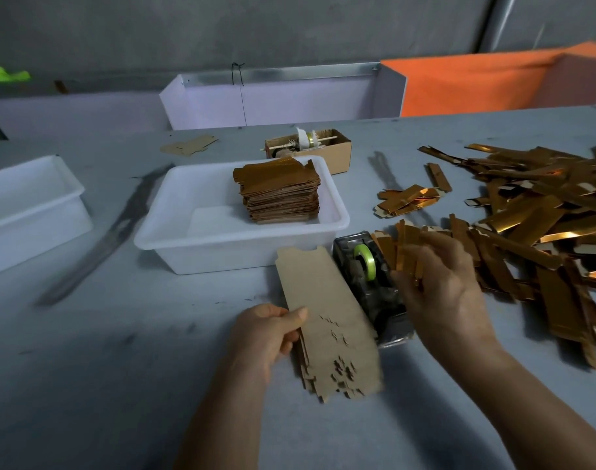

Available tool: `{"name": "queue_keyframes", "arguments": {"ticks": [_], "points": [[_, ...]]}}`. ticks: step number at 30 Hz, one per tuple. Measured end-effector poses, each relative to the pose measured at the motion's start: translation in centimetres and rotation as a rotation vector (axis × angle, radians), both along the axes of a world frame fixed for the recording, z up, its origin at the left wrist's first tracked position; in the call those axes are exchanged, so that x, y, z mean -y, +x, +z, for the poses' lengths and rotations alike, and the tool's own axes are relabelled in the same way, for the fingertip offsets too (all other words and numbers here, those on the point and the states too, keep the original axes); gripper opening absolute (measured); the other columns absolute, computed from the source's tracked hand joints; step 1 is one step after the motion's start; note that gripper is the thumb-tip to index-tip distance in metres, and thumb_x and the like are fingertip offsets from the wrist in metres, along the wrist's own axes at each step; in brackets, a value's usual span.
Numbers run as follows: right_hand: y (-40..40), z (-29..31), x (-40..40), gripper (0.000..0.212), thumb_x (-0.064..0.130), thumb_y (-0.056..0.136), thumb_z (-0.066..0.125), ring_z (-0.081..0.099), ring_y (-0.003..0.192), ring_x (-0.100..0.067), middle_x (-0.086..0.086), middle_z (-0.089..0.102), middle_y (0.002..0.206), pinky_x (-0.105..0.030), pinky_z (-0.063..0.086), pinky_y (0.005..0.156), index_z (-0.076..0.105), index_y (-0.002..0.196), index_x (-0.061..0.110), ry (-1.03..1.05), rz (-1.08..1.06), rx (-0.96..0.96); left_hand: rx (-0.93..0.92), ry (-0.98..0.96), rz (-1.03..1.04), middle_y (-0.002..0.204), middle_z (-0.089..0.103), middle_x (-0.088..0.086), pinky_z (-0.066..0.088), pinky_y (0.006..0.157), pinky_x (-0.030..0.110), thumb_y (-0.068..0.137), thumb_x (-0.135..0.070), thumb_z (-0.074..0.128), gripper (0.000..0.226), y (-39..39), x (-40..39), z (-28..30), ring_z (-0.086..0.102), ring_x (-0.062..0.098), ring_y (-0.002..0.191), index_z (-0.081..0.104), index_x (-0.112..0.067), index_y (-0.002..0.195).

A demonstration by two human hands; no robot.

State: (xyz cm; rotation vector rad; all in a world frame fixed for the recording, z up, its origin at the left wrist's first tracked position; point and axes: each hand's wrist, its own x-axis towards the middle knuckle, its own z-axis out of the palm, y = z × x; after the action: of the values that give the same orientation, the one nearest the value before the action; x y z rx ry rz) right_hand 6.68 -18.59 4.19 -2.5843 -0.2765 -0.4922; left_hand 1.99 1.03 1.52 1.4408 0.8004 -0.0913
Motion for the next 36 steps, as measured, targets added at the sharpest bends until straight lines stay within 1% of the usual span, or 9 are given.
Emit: {"name": "queue_keyframes", "arguments": {"ticks": [5, 9, 11, 16, 20, 24, 26, 29, 36], "points": [[-1.3, 0.3, -1.6, 0.031, 0.028, 0.089, 0.056, 0.036, 0.126, -0.019, -0.003, 0.039, 0.139, -0.020, 0.034, 0.088, 0.062, 0.118, 0.018, 0.024, 0.120, -0.015, 0.015, -0.002, -0.063, 0.069, 0.067, 0.007, 0.050, 0.049, 0.018, 0.088, -0.007, 0.066, 0.007, -0.2, -0.8, 1.3, 0.061, 0.012, 0.059, 0.064, -0.005, 0.081], [-1.8, 0.7, -1.6, 0.030, 0.030, 0.089, 0.056, 0.040, 0.121, -0.012, 0.004, 0.043, 0.134, -0.015, 0.034, 0.085, 0.063, 0.117, 0.022, 0.113, 0.115, -0.057, 0.133, 0.602, -0.115, 0.075, 0.071, 0.008, 0.057, 0.073, 0.034, 0.093, -0.015, 0.061, 0.015, -0.8, -0.8, 1.9, 0.068, 0.022, 0.072, 0.072, -0.007, 0.086], [-2.0, 0.7, -1.4, 0.028, 0.030, 0.089, 0.056, 0.041, 0.112, -0.004, 0.008, 0.046, 0.130, -0.006, 0.031, 0.075, 0.063, 0.116, 0.025, 0.155, 0.112, -0.084, 0.269, 0.714, -0.089, 0.073, 0.071, 0.002, 0.058, 0.072, 0.035, 0.093, -0.019, 0.060, 0.018, -1.4, -0.3, 2.8, 0.069, 0.019, 0.072, 0.069, -0.022, 0.077], [-2.7, 1.2, -1.4, 0.032, 0.043, 0.083, 0.054, 0.049, 0.088, 0.010, 0.020, 0.053, 0.108, -0.007, 0.038, 0.054, 0.057, 0.114, 0.038, 0.544, 0.149, -0.367, 0.430, 0.170, -0.057, 0.070, 0.074, 0.002, 0.055, 0.055, 0.018, 0.090, -0.008, 0.062, 0.018, -2.0, 0.7, 5.2, 0.071, 0.009, 0.064, 0.070, -0.017, 0.077], [-2.9, 2.0, -1.5, 0.030, 0.056, 0.070, 0.049, 0.058, 0.091, 0.003, 0.026, 0.060, 0.093, -0.010, 0.044, 0.055, 0.056, 0.097, 0.045, 0.824, 0.195, -0.491, 0.533, 0.122, -0.132, 0.074, 0.074, 0.004, 0.057, 0.062, 0.020, 0.091, -0.009, 0.061, 0.017, -2.7, 1.3, 6.2, 0.072, 0.012, 0.072, 0.073, -0.013, 0.079], [-2.7, 2.5, -1.3, 0.038, 0.044, 0.073, 0.060, 0.065, 0.095, -0.012, 0.004, 0.070, 0.101, -0.026, 0.055, 0.077, 0.067, 0.105, 0.026, 1.140, 0.292, -0.710, 0.582, 0.049, -0.198, 0.076, 0.074, 0.004, 0.057, 0.065, 0.022, 0.090, -0.010, 0.061, 0.016, -3.1, 1.6, 6.4, 0.072, 0.016, 0.077, 0.074, -0.012, 0.081], [-2.8, 2.8, -1.4, 0.036, 0.033, 0.074, 0.062, 0.067, 0.087, -0.014, -0.003, 0.071, 0.099, -0.026, 0.054, 0.070, 0.068, 0.106, 0.018, 1.244, 0.336, -0.756, 0.562, 0.026, -0.228, 0.073, 0.073, 0.003, 0.057, 0.063, 0.021, 0.089, -0.009, 0.061, 0.013, -3.3, 1.8, 6.3, 0.072, 0.015, 0.075, 0.072, -0.008, 0.083], [-3.1, 2.9, -1.2, 0.033, 0.023, 0.070, 0.062, 0.068, 0.076, -0.012, -0.004, 0.072, 0.091, -0.023, 0.053, 0.061, 0.066, 0.101, 0.015, 1.273, 0.341, -0.719, 0.535, 0.026, -0.275, 0.072, 0.072, 0.004, 0.056, 0.064, 0.021, 0.089, -0.009, 0.061, 0.014, -3.5, 2.2, 6.0, 0.072, 0.015, 0.074, 0.072, -0.008, 0.080], [-4.3, 2.2, -0.4, 0.016, 0.029, 0.064, 0.064, 0.068, 0.078, -0.017, -0.005, 0.072, 0.082, -0.035, 0.055, 0.073, 0.070, 0.075, 0.020, 1.152, 0.325, -0.654, 0.514, 0.133, -0.127, 0.074, 0.074, -0.005, 0.058, 0.072, 0.033, 0.084, -0.020, 0.069, 0.007, -3.5, 2.9, 5.8, 0.067, 0.008, 0.064, 0.075, -0.024, 0.083]]}}
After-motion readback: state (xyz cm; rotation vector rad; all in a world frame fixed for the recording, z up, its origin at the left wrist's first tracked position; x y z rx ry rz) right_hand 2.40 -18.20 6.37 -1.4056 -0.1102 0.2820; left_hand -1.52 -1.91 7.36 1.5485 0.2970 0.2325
